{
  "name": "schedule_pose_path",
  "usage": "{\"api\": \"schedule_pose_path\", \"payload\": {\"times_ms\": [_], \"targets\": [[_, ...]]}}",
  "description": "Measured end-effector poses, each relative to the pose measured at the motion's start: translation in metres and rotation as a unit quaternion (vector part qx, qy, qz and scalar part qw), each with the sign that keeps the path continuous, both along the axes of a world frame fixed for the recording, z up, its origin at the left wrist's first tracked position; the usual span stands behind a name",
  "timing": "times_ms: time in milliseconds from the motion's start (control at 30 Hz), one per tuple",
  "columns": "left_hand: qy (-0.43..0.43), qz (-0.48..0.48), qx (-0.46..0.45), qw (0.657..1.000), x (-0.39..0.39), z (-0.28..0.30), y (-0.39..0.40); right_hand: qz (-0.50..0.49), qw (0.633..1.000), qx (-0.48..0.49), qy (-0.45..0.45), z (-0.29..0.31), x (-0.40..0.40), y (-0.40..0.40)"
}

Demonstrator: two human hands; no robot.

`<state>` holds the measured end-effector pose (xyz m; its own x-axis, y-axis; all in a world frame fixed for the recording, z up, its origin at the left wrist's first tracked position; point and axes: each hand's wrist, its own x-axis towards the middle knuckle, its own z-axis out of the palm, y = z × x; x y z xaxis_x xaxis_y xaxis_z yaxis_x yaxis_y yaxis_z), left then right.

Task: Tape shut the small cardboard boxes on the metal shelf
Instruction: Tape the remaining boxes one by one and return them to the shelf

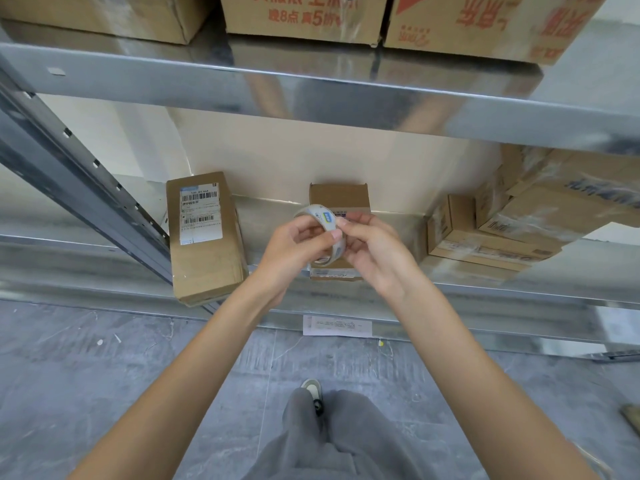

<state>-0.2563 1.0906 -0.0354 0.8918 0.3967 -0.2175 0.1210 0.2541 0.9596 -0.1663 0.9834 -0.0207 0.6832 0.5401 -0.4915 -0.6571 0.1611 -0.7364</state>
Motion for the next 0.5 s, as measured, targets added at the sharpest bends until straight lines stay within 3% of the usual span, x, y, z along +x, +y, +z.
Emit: {"api": "schedule_pose_path", "payload": {"times_ms": [167,233,300,367,433,500], "targets": [[0.022,0.018,0.013,1.000,0.008,-0.001,0.013,-0.019,0.998,-0.019,-0.065,-0.007,0.006,0.005],[0.042,0.030,0.092,0.994,0.014,-0.005,0.030,-0.045,0.969,-0.147,-0.195,-0.016,0.008,0.002],[0.099,0.027,0.293,0.951,0.023,-0.015,0.054,-0.003,0.866,-0.334,-0.371,-0.028,0.008,0.000],[0.176,0.002,0.474,0.862,0.034,-0.030,0.077,0.101,0.745,-0.482,-0.449,-0.044,0.000,0.004],[0.252,-0.035,0.545,0.799,0.046,-0.049,0.088,0.152,0.670,-0.556,-0.468,-0.058,-0.010,0.016],[0.316,-0.066,0.567,0.758,0.056,-0.068,0.089,0.174,0.625,-0.588,-0.483,-0.070,-0.015,0.030]]}}
